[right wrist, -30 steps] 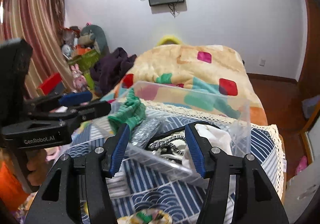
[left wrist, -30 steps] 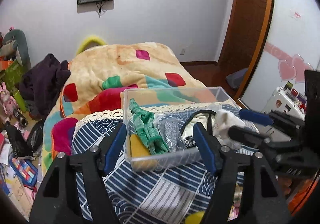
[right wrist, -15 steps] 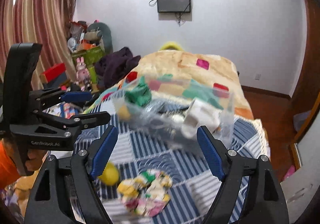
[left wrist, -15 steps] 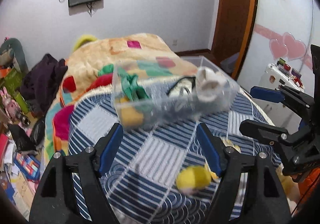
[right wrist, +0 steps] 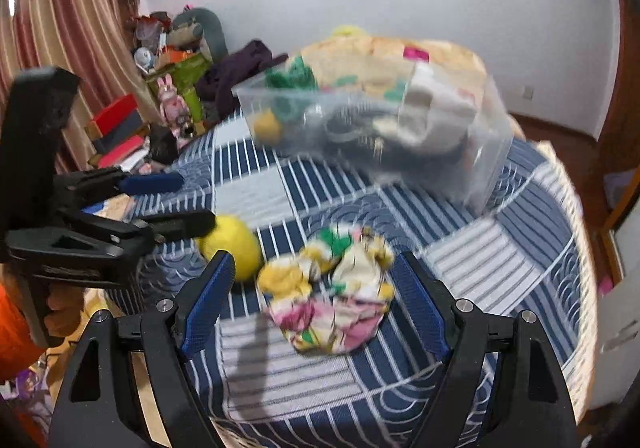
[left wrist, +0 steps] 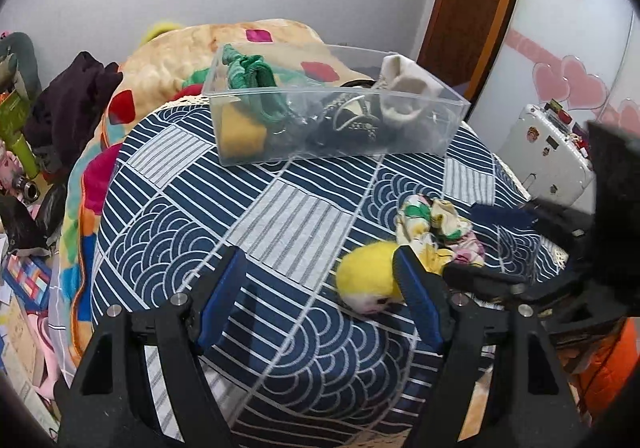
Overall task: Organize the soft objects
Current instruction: 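Grasp the yellow felt ball with the left tool while the right tool grasps the floral scrunchie, then place the yellow ball into the box with the left tool while the right tool places the scrunchie in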
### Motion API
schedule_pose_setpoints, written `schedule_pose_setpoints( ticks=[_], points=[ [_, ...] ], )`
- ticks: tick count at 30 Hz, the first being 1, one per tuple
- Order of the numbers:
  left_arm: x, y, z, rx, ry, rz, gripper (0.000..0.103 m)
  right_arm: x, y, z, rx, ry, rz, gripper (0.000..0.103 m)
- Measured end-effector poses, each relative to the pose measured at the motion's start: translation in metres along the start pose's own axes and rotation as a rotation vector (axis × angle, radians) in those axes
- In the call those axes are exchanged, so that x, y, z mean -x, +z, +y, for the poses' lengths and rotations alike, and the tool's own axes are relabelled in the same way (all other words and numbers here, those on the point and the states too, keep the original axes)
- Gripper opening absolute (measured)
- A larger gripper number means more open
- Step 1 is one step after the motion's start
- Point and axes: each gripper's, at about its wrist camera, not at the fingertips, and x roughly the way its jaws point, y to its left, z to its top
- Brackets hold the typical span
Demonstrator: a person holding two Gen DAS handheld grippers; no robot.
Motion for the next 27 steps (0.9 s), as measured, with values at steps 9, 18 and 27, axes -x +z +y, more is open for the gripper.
schedule_pose_setpoints(
  ticks=[9,18,27],
  points=[
    [-0.016,-0.006,-0.018,-0.014,-0.036,0.037,0.075,-0.009,-0.022,-0.013,-0.044,-0.019,0.047,0.048],
    [-0.025,-0.006,-0.026,-0.027,-0.09,0.057,0.047,0.004,-0.023,-0.026,-0.096,-0.03,0.005,0.029],
    [-0.014,0.002,-0.023,-0.032,-0.058,0.008,0.046,0.022,-0.011,-0.023,-0.082,-0.04,-0.061,0.029]
  ],
)
